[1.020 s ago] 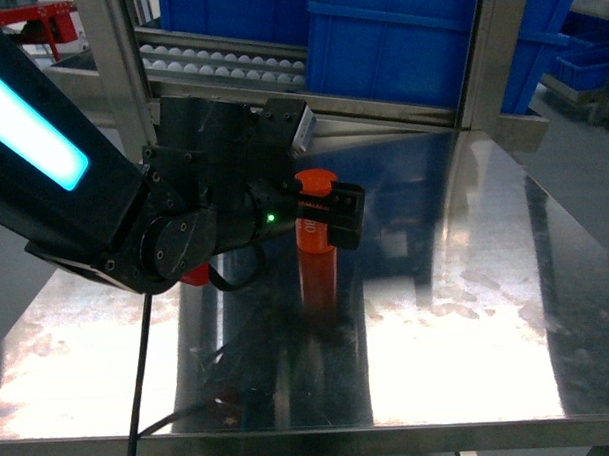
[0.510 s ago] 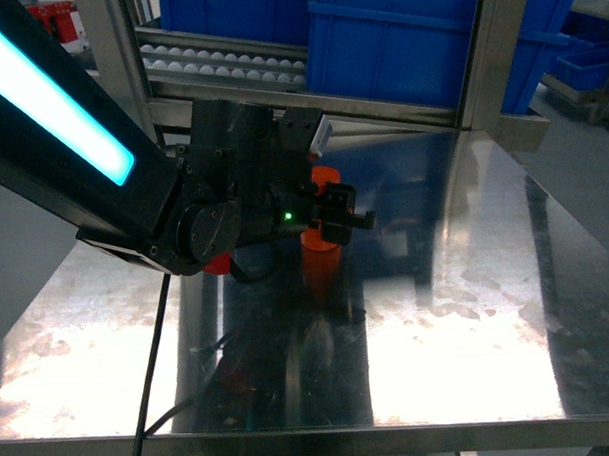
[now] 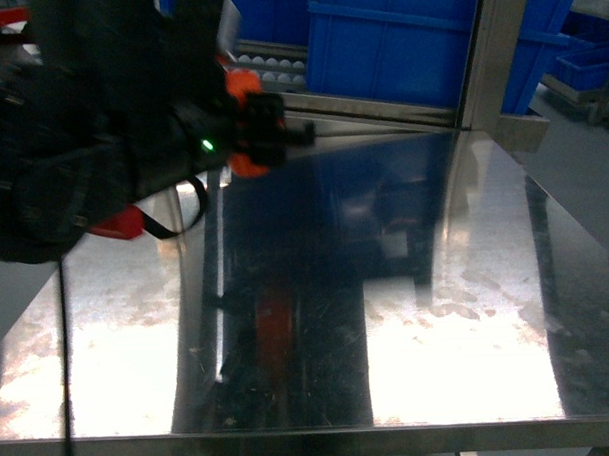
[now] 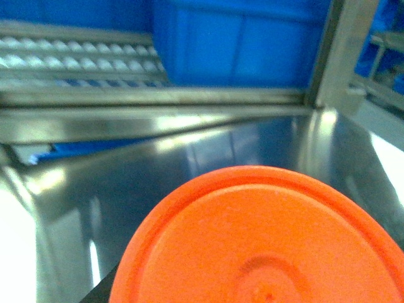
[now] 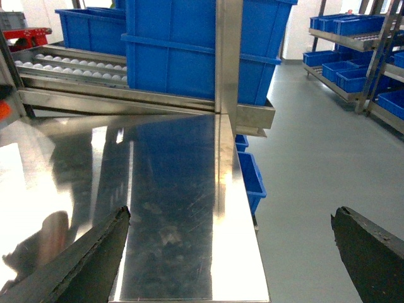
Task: Pick capacitor and pack into box
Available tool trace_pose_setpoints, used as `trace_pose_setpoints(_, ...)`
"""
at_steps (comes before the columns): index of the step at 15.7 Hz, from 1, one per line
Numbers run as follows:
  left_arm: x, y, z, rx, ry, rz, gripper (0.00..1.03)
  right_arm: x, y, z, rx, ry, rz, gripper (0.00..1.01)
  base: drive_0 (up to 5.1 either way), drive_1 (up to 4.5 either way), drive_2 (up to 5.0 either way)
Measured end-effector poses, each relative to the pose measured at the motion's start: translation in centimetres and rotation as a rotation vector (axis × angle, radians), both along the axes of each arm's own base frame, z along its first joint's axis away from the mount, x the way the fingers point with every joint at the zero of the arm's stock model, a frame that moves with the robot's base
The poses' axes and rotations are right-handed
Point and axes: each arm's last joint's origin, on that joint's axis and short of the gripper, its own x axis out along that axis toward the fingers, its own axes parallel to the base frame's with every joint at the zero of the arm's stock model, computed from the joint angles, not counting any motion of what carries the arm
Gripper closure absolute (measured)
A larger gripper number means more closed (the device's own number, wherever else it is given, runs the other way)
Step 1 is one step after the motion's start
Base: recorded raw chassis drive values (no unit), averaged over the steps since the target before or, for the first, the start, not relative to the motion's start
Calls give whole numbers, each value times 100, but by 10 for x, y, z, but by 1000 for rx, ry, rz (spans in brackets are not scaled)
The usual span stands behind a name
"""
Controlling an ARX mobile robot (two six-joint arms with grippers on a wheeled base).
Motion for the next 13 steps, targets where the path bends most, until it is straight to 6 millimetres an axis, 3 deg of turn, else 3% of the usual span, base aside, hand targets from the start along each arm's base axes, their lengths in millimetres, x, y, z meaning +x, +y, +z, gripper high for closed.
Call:
trace_pose_setpoints(1, -25, 17, 26, -6, -87, 70, 60, 0, 0, 0, 0, 0, 0, 3, 0, 0, 0)
trace_pose_setpoints(2, -53, 30, 39, -12, -114, 115, 60, 0, 0, 0, 0, 0, 0, 3, 0, 0, 0)
trace_pose_setpoints(4, -112, 51, 38, 13, -76, 197, 60, 0, 0, 0, 0, 0, 0, 3, 0, 0, 0)
trace_pose_setpoints(6, -131, 56, 40, 19, -69, 223, 60, 0, 0, 0, 0, 0, 0, 3, 0, 0, 0)
trace_pose_setpoints(7, -154, 61, 44, 17, -81, 261, 60, 0, 0, 0, 0, 0, 0, 3, 0, 0, 0)
trace_pose_setpoints(8, -181, 67, 48, 11, -90, 311, 60, 0, 0, 0, 0, 0, 0, 3, 0, 0, 0)
trace_pose_setpoints(10, -241, 77, 33, 64, -13, 389, 60, 0, 0, 0, 0, 0, 0, 3, 0, 0, 0)
trace_pose_setpoints(11, -261, 79, 31, 65, 6, 401, 60, 0, 0, 0, 0, 0, 0, 3, 0, 0, 0)
trace_pose_setpoints(13, -276, 85, 49, -21, -77, 409, 60, 0, 0, 0, 0, -1, 0, 3, 0, 0, 0)
